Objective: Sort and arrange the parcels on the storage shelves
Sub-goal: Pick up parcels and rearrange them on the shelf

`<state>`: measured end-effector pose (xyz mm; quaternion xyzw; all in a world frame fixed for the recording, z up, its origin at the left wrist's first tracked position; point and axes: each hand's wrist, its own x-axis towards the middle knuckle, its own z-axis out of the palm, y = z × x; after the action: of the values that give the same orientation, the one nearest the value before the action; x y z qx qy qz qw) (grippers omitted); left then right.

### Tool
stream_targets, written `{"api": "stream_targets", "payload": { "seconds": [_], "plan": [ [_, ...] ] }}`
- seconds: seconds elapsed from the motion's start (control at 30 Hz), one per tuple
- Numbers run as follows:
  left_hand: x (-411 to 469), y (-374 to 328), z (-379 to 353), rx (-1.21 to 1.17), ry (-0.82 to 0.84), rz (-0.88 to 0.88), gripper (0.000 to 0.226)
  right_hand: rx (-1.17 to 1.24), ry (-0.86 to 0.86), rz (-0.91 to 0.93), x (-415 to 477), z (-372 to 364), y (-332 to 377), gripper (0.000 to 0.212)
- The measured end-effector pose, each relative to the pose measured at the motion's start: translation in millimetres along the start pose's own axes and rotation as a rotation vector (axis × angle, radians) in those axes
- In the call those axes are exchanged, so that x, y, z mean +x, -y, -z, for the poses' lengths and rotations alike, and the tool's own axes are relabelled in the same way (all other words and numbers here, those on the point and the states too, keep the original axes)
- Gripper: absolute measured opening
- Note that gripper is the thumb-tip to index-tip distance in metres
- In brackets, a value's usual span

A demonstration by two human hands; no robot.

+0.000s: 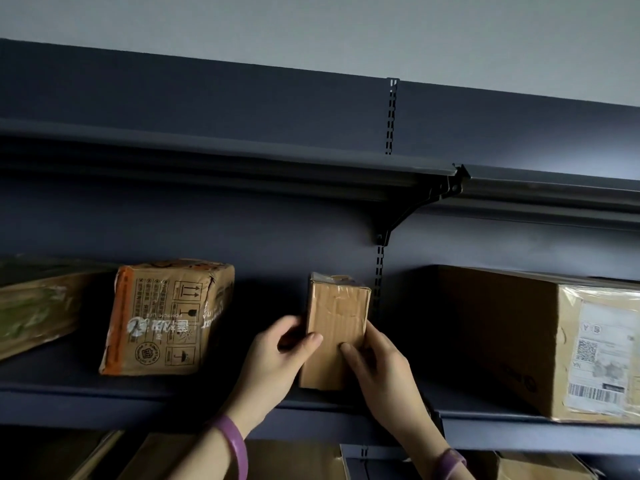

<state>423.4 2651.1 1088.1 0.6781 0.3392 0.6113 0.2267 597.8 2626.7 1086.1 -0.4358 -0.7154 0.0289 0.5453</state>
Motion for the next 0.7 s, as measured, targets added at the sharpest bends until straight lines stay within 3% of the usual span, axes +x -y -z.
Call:
{"api": "stream_targets", "payload": {
  "seconds": [0.07, 0.13, 0.3, 0.43, 0.57, 0.7],
  "plan": [
    [3, 4, -2, 0.1, -0.021, 0.008, 0.01, -0.058, 0.01, -0.009, 1, -2, -2, 0.021],
    [4, 7, -5, 0.156, -0.036, 0.021, 0.016, -0.067, 0.012, -0.035, 3, -3, -4, 0.027],
    [1, -3, -9, 0.131, -0.09, 0.041, 0.047, 0.018, -0.084, -0.078, 2, 0, 1, 0.064],
    [-19, -18, 13, 0.003, -0.219, -0.051, 0.029, 0.068, -0.353, 0.195, -16, 1, 16, 0.037],
    [-32, -31, 58, 0.032, -0.321, -0.139, 0.021, 0.153, -0.185, 0.32, -23, -30, 55, 0.024],
    [-29, -28, 117, 0.199, -0.464, -0.186, 0.021, 0.211, 0.071, 0.24, -11, -75, 83, 0.036]
  ]
}}
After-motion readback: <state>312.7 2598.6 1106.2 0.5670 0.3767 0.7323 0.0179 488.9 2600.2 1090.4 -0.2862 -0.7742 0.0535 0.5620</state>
